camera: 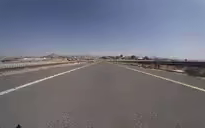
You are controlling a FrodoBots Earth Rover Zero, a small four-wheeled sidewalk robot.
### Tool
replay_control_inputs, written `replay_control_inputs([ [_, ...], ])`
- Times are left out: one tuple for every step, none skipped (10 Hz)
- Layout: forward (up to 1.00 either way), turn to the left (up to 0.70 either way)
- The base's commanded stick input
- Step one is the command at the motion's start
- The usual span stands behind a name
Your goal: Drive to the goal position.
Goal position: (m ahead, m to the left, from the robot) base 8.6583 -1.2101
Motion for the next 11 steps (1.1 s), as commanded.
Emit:
replay_control_inputs([
  [1.0, 0.0],
  [1.0, 0.0],
  [1.0, 0.0],
  [1.0, 0.0],
  [1.0, 0.0],
  [1.0, 0.0],
  [1.0, 0.0],
  [1.0, 0.0],
  [1.0, -0.1],
  [1.0, -0.23],
  [1.0, -0.27],
])
